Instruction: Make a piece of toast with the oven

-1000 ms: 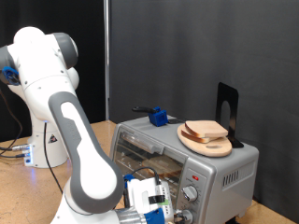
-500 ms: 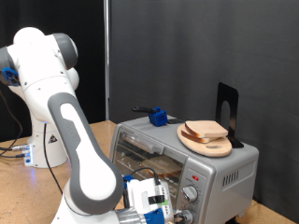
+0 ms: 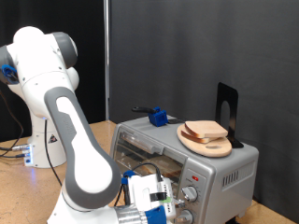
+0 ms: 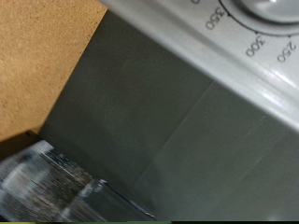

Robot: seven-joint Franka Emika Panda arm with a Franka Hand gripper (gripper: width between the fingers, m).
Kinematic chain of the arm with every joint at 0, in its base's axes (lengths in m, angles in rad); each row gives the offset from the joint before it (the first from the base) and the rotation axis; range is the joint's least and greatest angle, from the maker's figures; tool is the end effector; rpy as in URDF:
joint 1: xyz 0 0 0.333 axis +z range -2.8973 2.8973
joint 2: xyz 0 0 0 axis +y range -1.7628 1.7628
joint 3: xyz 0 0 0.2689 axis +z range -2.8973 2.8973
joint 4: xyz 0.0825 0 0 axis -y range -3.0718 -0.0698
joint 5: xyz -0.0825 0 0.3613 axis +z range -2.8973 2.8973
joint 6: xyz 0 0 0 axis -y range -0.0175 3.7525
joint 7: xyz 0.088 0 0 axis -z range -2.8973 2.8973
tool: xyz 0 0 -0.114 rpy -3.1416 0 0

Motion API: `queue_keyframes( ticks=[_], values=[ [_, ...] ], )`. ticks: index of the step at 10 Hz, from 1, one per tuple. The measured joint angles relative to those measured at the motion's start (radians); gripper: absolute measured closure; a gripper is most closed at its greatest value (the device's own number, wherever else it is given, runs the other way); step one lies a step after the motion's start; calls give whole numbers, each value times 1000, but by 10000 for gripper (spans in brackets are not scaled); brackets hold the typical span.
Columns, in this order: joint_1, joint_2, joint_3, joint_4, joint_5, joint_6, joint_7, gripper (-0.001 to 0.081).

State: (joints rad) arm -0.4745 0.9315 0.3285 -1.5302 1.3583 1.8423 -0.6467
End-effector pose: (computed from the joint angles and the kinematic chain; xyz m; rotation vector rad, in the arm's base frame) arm 0.6350 -0.0348 0.1427 -1.6040 0.3958 -0.0785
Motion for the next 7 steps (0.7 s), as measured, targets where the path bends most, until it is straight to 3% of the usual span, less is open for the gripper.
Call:
queue_keyframes(
  ticks=[1, 2, 3, 4, 7],
  values=[
    [-2, -8, -15, -2, -29, -12, 75, 241],
    [-4, -22, -37, -8, -71, -42, 165, 241],
    [-14, -42, -57, -21, -101, -78, 244, 70],
    [-27, -64, -70, -43, -118, -104, 294, 20],
    [-59, -141, -109, -137, -165, -129, 351, 1]
  ],
)
